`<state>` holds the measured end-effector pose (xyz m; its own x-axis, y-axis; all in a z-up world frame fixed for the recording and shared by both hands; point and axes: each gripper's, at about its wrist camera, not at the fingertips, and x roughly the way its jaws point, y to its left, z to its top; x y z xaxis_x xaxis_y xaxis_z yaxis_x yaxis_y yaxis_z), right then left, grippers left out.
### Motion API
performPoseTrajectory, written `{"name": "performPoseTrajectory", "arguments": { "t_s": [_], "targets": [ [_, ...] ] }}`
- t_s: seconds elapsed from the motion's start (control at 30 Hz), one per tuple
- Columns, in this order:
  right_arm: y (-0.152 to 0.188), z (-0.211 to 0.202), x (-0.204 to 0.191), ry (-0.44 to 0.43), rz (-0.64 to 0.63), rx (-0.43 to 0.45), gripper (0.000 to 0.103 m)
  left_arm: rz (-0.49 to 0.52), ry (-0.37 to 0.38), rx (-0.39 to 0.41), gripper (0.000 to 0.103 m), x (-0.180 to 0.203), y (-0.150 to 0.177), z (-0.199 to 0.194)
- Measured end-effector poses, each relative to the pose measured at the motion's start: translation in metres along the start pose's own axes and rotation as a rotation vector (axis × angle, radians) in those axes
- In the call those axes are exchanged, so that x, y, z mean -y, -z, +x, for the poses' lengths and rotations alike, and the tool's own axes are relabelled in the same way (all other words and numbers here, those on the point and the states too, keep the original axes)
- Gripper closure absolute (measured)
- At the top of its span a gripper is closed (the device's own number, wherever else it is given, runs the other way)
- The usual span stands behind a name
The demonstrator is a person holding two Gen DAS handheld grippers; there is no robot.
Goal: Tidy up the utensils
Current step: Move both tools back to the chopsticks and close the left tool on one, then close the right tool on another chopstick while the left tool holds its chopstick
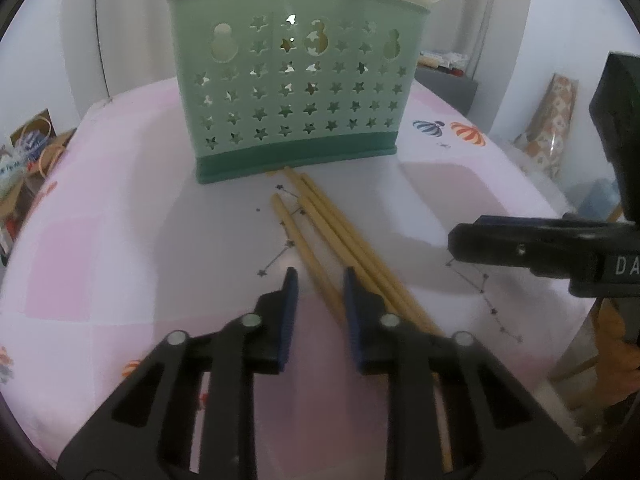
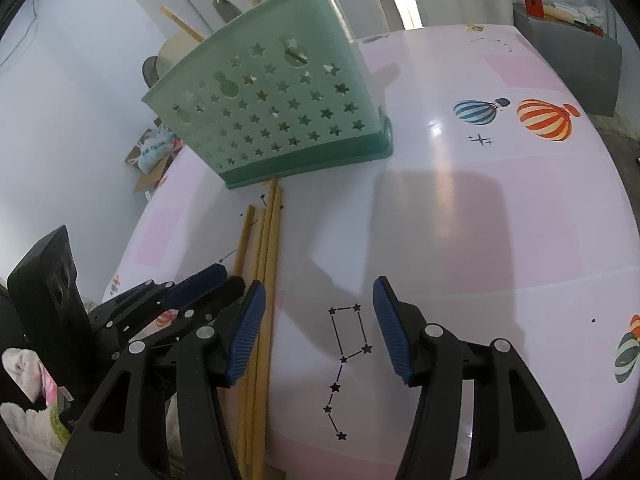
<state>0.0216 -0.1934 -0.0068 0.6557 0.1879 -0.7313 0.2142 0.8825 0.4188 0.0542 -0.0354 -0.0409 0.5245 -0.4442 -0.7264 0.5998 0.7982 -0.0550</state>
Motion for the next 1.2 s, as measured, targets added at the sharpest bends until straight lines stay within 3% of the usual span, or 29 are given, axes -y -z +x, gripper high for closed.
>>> {"name": "performPoseTrajectory", "arguments": {
  "t_s": [0.13, 0.37, 0.63, 0.87, 1.0, 1.2],
  "targets": [
    [0.000, 0.001, -0.005, 0.000, -0.019, -0.004, 0.053, 0.012, -0.030, -0.005, 0.093, -0.003, 0.000, -0.002],
    [0.006, 0.013, -0.026, 0.012, -0.120, -0.032, 0.062, -0.024, -0.090, -0.020, 0.098, -0.019, -0.001, -0.003],
    [0.007, 0.026, -0.036, 0.037, -0.182, -0.053, 0.078, -0.050, -0.109, -0.027, 0.099, -0.029, 0.001, -0.006],
    [0.009, 0.032, -0.048, 0.071, -0.247, -0.056, 0.085, -0.051, -0.108, -0.027, 0.099, -0.030, 0.001, -0.007],
    [0.010, 0.029, -0.053, 0.106, -0.283, -0.045, 0.095, -0.052, -0.109, -0.027, 0.099, -0.029, 0.000, -0.007],
    [0.006, 0.021, -0.035, 0.173, -0.244, -0.037, 0.097, -0.078, -0.095, -0.041, 0.099, -0.033, -0.001, -0.007]
  ]
}}
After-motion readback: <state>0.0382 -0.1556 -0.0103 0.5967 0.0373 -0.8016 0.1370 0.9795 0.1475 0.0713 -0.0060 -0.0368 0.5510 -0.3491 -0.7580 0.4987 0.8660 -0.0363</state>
